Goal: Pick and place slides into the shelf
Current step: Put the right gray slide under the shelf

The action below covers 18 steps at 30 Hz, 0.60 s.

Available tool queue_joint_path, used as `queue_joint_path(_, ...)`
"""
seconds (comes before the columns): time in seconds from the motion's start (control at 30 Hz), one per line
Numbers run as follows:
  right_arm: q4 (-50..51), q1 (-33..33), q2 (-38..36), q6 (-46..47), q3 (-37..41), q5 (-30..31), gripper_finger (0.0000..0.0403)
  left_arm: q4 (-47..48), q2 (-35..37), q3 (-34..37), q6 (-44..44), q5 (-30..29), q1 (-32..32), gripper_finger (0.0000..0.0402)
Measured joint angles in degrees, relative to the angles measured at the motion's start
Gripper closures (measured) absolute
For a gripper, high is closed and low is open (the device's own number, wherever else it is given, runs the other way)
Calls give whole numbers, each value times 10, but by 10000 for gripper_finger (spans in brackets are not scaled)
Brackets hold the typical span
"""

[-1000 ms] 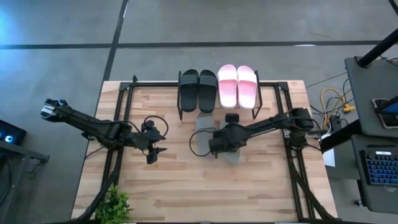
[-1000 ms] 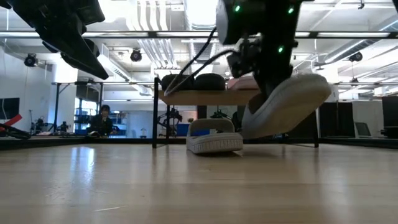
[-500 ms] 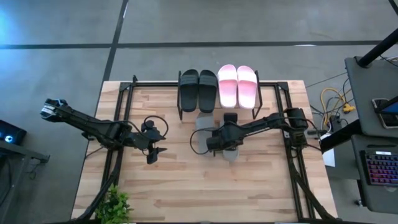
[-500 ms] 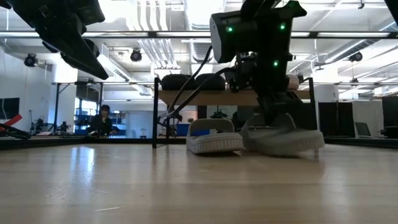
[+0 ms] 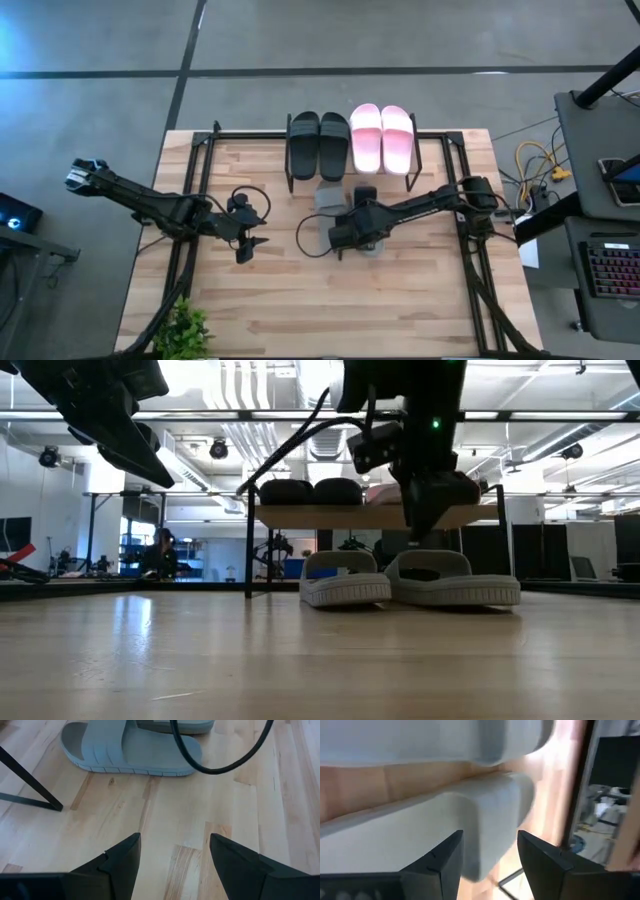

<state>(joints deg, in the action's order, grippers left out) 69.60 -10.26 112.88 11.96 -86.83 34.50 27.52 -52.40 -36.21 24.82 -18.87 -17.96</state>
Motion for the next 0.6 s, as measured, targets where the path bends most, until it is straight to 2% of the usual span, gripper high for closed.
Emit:
queue_joint_path(0.13, 58, -10, 0, 70, -32, -22, 225, 0, 0, 0, 1, 0, 0, 178)
queue_joint_path(0.27, 154, -24, 0, 262, -81, -55, 230, 0, 0, 0, 3, 0, 0, 178)
queue_joint_path(0.33, 185, -26, 0, 394, -98, -108, 235, 0, 0, 0, 3, 0, 0, 178)
queue_joint_path(0.43, 178, -34, -1, 569, -105, -217, 244, 0, 0, 0, 3, 0, 0, 178)
queue_joint_path(0.53, 107, -59, -1, 653, -98, -309, 257, 0, 0, 0, 3, 0, 0, 178)
queue_joint_path(0.6, 54, -80, -1, 700, -85, -337, 272, 0, 0, 0, 3, 0, 0, 178)
